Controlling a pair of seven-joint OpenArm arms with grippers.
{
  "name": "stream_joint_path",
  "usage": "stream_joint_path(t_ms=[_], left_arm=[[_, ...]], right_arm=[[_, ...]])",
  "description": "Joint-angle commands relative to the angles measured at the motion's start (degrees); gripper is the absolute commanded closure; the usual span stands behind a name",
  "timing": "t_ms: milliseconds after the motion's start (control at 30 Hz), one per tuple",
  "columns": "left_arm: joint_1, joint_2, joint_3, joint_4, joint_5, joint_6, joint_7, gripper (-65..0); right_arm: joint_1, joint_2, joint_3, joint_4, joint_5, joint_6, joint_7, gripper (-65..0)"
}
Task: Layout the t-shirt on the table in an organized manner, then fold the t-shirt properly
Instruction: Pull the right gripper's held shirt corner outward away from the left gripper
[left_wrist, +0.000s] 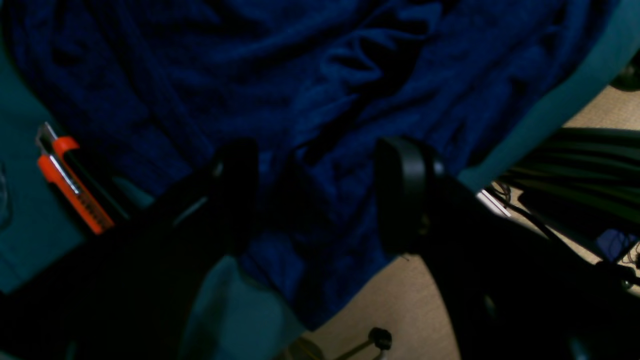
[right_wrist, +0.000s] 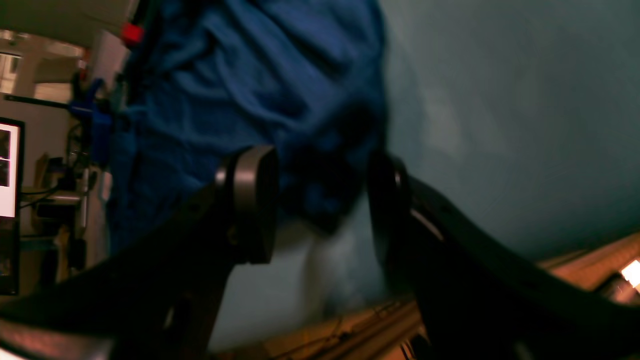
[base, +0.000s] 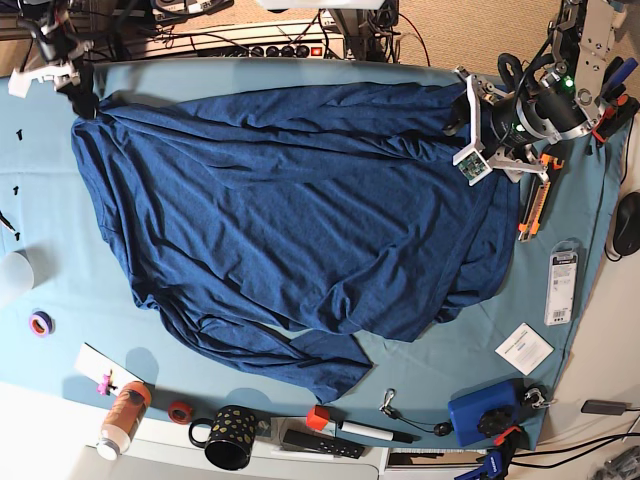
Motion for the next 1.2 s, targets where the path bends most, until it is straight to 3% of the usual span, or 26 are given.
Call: stream_joint_path(t_ms=[0,133,467,733,800,933,1167], left_arm=[[-0.1,-0.6,-0.3,0.8,-0.4,0.4,-1.0,-36.9],[-0.2,-0.6,-0.3,0.8,-0.6,0.4,-1.1,-36.9],[-0.1,-0.6,-0.3,0.8,-0.6,0.4,-1.2,-36.9],[-0.2,-0.6,-0.3,0.8,-0.6,0.4,-1.2,-36.9],[-0.2,-0.6,-0.3,0.8,-0.6,0.4,-1.2,-36.9],[-0.1,-0.6,-0.3,0.8,-0.6,0.4,-1.1,-36.9],[-0.1,-0.6,-0.9,0.8,-0.4,5.7,-1.2,-34.1]], right_arm=[[-0.4,1.1,0.3,0.8,1.3,0.4,1.2,-28.8],[0.3,0.9,0.3,0.8,-3.9,-0.3,4.5,-28.8],[4.8,0.9,0.0,0.8,-3.9,-0.4,5.0,-28.8],[4.7,0.9,-5.9,0.8,-3.9,-0.2,5.1,-28.7],[4.8,0.9,-8.0,0.8,-3.9,0.2,5.0,-22.4],[4.9,0.9,-11.0,0.8,-3.9,1.0,4.0,0.0],[4.9,1.0,-9.3,0.8,-3.9,1.0,3.6,0.0]])
